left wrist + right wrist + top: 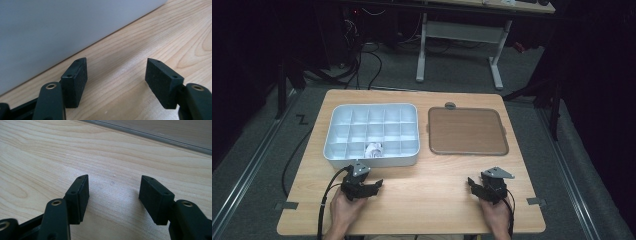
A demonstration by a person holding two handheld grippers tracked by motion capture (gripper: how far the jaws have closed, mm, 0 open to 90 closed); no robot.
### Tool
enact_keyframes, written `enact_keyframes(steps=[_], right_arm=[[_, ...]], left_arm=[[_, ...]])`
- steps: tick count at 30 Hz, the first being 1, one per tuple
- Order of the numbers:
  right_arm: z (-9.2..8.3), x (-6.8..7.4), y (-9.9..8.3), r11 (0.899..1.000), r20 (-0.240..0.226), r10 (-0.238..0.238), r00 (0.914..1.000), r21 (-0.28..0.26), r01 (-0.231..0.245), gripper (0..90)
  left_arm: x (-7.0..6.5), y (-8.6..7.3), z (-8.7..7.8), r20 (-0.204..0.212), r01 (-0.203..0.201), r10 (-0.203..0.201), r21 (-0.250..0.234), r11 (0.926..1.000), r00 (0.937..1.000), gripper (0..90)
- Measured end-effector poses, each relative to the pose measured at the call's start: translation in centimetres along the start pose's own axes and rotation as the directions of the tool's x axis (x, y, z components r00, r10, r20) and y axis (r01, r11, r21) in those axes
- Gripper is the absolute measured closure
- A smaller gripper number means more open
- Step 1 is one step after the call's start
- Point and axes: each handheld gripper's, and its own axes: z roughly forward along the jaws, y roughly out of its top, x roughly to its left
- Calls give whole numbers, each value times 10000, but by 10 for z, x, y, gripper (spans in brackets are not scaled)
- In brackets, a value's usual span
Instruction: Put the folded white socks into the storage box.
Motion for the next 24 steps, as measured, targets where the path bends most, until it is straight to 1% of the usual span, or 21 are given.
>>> enact_keyframes(steps=[2,4,12,21,24], right_arm=[[0,0,0,10000,1,-1,10000,1,1,416],[0,0,0,10000,-2,0,10000,3,0,415],[0,0,0,10000,-46,-42,10000,18,42,401],[0,0,0,10000,-62,-51,10000,20,51,397],[0,0,0,10000,-65,-51,10000,21,51,397]], left_arm=[[0,-2,1,26,-177,178,-144,9997,9998,339],[1,-5,2,159,-103,110,-484,9988,9998,321],[1,-5,3,-8,-86,86,-559,9984,10000,311],[1,-5,3,-25,-84,83,-567,9984,10000,308],[1,-4,3,-62,-9,5,-574,9984,10000,293]])
